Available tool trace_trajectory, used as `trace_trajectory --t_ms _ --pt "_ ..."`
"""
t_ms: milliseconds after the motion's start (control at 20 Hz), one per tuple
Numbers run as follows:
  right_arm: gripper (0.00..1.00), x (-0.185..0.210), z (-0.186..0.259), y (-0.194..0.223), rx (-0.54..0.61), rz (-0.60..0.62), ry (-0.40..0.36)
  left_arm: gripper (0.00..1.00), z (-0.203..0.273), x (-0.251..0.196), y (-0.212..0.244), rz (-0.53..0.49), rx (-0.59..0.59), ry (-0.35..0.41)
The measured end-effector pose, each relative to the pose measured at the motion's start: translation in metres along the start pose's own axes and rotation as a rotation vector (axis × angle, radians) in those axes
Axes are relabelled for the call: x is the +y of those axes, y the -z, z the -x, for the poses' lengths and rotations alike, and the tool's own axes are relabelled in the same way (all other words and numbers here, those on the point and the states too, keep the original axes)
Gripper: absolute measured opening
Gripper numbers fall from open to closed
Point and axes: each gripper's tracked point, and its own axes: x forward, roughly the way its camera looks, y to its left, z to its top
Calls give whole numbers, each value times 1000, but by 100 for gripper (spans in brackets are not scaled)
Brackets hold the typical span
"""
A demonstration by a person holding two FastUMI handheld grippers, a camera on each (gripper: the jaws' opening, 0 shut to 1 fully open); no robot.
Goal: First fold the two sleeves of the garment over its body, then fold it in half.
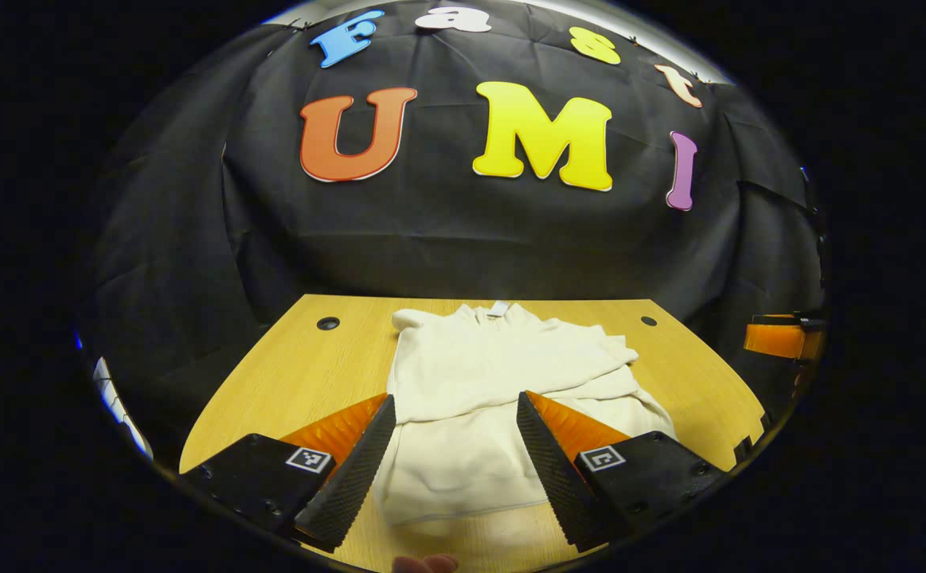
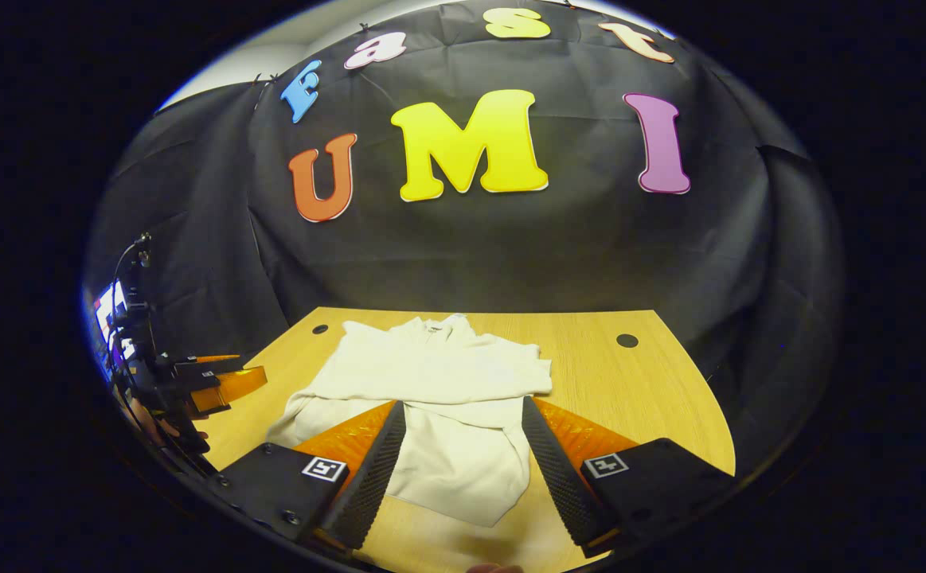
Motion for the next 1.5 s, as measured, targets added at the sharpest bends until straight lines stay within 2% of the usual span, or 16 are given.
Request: trace_trajectory --t_ms 200,450,750,1000,1150,1450,1500 --pt "93 -17 -4 20 69 4 35 97 3 12 35 -5 91 25" --pt "92 -45 2 66 173 -19 95 97 -1 48 93 -4 221 4" --pt "93 -65 0 139 351 -77 144 98 -6 61 148 92 383 32" --pt "94 -72 -20 183 467 -122 181 98 -17 74 164 110 439 33" --pt "93 -72 -28 203 527 -103 193 98 -21 75 174 111 477 47" --pt "94 -58 -54 213 589 -119 209 98 -22 69 181 104 529 85" --pt "97 -55 -57 217 603 -126 209 97 -23 68 180 102 532 84"
